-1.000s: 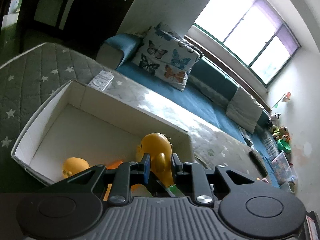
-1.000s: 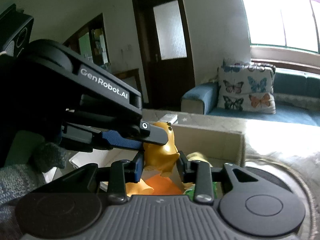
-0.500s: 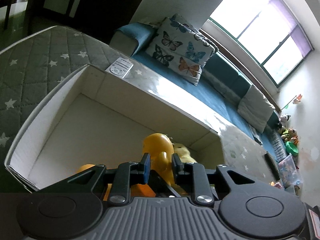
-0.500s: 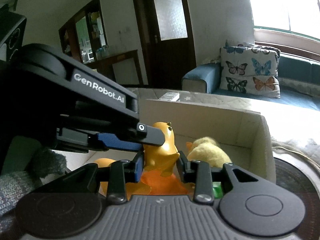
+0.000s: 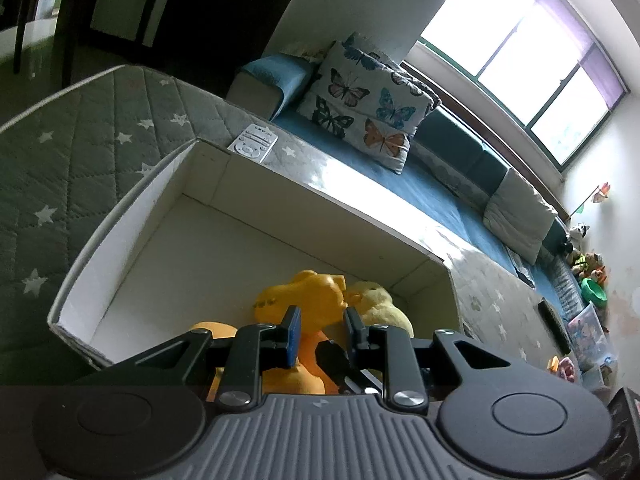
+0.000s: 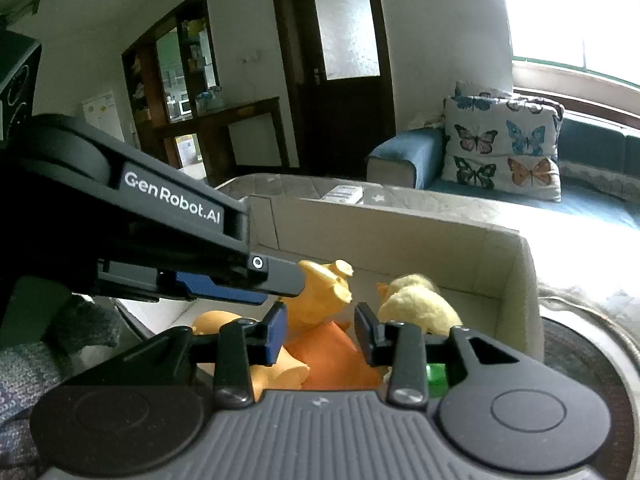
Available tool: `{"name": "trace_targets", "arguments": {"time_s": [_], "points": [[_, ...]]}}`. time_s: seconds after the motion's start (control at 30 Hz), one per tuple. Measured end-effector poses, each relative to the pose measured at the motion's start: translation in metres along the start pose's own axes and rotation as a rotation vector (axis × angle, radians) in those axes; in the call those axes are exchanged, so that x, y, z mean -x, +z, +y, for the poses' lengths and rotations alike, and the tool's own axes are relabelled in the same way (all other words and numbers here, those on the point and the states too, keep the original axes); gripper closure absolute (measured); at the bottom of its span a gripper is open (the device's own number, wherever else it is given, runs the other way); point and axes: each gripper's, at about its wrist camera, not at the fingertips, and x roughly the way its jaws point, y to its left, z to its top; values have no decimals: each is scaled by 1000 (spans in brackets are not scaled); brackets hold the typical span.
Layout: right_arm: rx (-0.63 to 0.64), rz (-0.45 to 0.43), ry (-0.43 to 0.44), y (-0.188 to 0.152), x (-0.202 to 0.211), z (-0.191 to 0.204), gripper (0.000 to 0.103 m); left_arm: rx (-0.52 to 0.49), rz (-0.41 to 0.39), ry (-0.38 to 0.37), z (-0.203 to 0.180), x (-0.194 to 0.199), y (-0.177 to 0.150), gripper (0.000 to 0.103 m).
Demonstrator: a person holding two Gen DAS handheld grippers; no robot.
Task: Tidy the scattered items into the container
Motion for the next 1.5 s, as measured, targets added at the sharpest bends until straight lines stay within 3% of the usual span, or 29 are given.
{"name": "trace_targets", "arguments": {"time_s": [0.13, 0.2, 0.47, 0.7, 0.9, 1.5], "points": [[17, -11, 2, 0, 13, 2, 60, -18, -10, 9, -6, 11, -4, 78], [24, -17, 1, -1, 21, 3, 51, -29, -13, 17, -9, 16, -8, 78], [50, -26, -5, -13, 56, 6, 43, -90, -33, 39, -22, 38, -29, 78], [63, -17, -23, -31, 83, 7, 25, -157, -84, 67, -32, 58, -52, 78], [64, -12, -32, -43, 100, 9, 20, -199, -107, 90, -36, 67, -71, 78], [38, 12, -64, -83, 135, 7, 0, -296, -67, 129, -48, 77, -119, 78]]}}
